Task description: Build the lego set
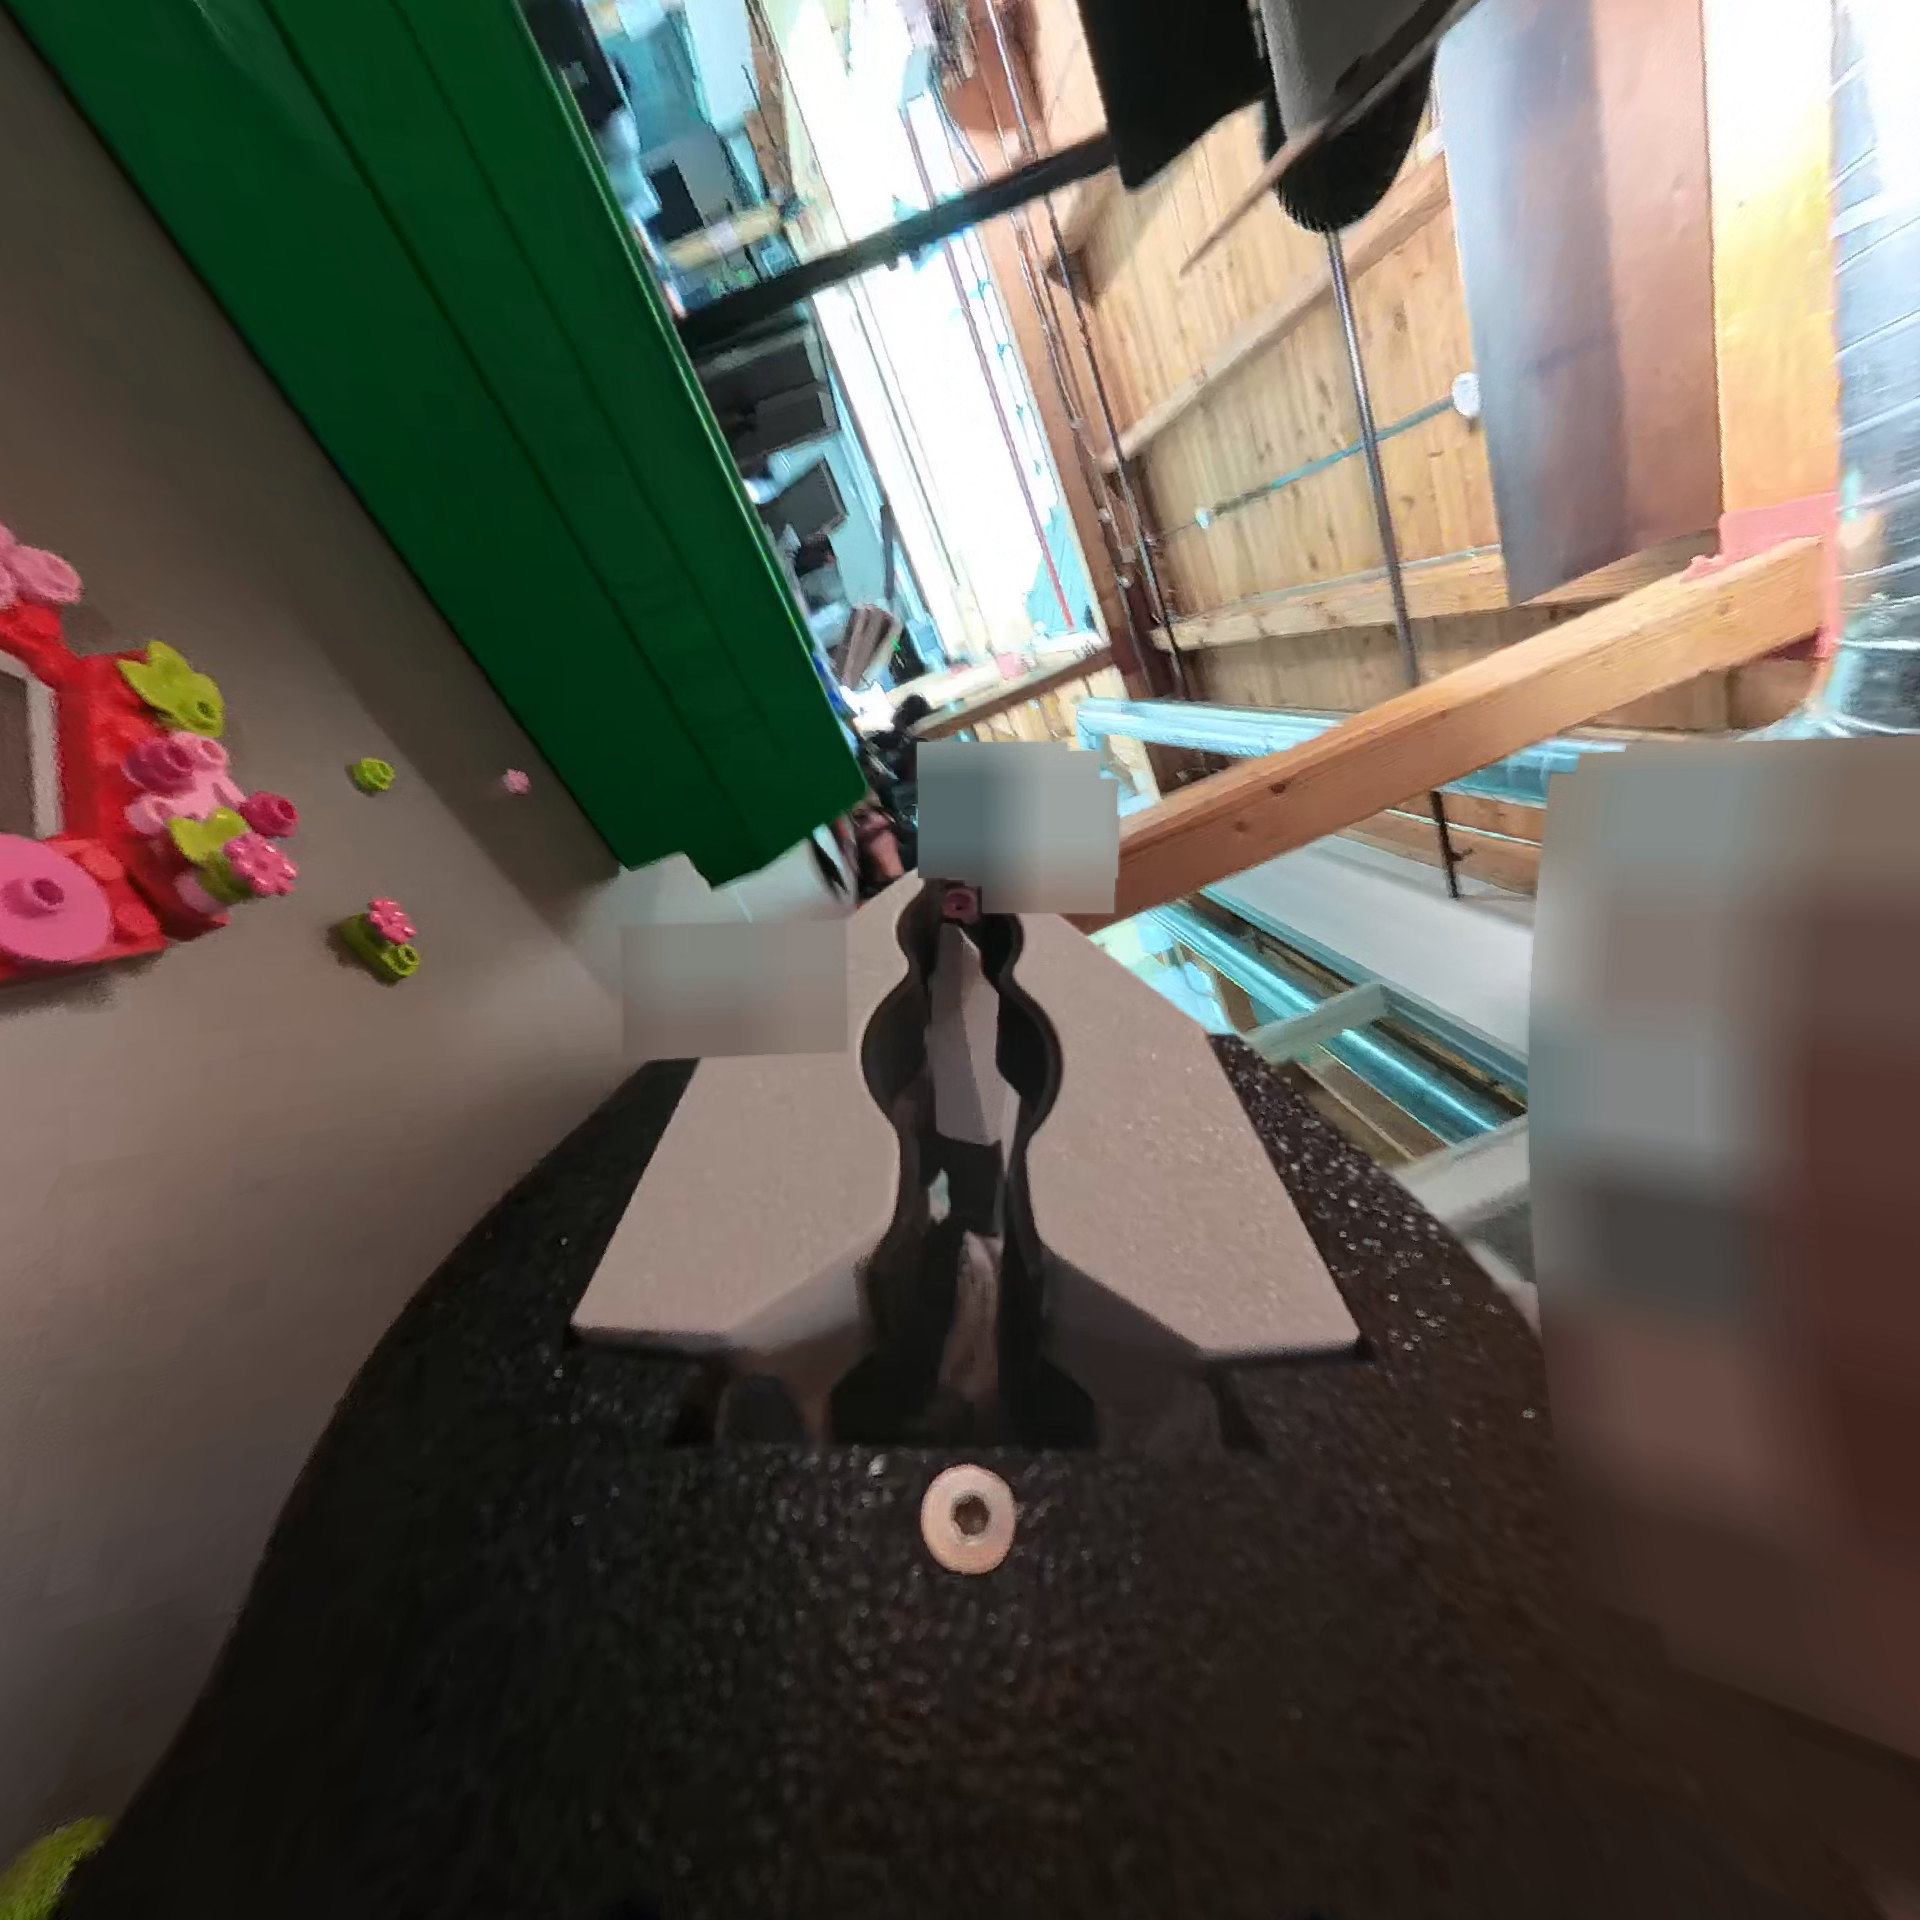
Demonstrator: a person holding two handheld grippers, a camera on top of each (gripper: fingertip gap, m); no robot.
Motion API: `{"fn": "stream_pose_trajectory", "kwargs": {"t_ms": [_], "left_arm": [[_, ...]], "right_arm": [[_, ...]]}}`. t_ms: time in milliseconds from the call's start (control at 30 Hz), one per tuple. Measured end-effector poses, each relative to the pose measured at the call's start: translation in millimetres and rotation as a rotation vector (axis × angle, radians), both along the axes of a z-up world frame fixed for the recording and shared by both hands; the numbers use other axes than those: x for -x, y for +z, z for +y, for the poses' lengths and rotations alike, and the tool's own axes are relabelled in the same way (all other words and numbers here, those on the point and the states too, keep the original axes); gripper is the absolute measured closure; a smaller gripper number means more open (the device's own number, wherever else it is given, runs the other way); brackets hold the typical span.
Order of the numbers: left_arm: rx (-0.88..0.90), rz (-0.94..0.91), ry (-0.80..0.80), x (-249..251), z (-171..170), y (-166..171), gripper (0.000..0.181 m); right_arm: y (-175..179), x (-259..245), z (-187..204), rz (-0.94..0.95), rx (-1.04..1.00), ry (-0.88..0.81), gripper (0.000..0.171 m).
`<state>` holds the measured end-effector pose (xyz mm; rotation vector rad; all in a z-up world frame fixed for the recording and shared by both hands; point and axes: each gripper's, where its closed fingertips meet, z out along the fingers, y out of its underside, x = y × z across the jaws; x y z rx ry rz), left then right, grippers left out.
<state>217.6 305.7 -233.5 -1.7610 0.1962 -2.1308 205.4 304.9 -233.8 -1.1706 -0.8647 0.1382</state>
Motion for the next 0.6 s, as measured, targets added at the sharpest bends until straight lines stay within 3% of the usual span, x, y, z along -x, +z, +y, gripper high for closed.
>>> {"fn": "stream_pose_trajectory", "kwargs": {"t_ms": [33, 167, 267, 367, 467, 600], "left_arm": [[-0.021, 0.014, 0.041, 3.3, 4.8, 2.2, 0.168], [-0.297, 0.172, 0.174, 24.1, 24.9, 15.7, 0.146], [-0.663, 0.489, 0.190, 34.7, 46.3, 5.7, 0.132], [-0.978, 0.745, -0.001, 34.1, 52.8, -24.8, 0.117], [-1.171, 0.846, -0.361, 36.8, 37.3, -63.0, 0.117], [-1.195, 0.930, -0.596, 47.7, 49.3, -90.5, 0.119]], "right_arm": [[1.0, -2.5, 0.8, 0.007, -0.002, -0.009, 0.167], [0.5, -15.2, 7.6, 0.015, 0.010, -0.069, 0.167], [-1.5, -21.1, 14.2, 0.002, 0.014, -0.117, 0.167], [-3.5, -24.9, 19.7, -0.013, 0.014, -0.156, 0.167], [-5.1, -28.7, 24.1, -0.023, 0.017, -0.190, 0.167], [-8.9, -31.2, 26.9, -0.067, 0.012, -0.236, 0.167]]}}
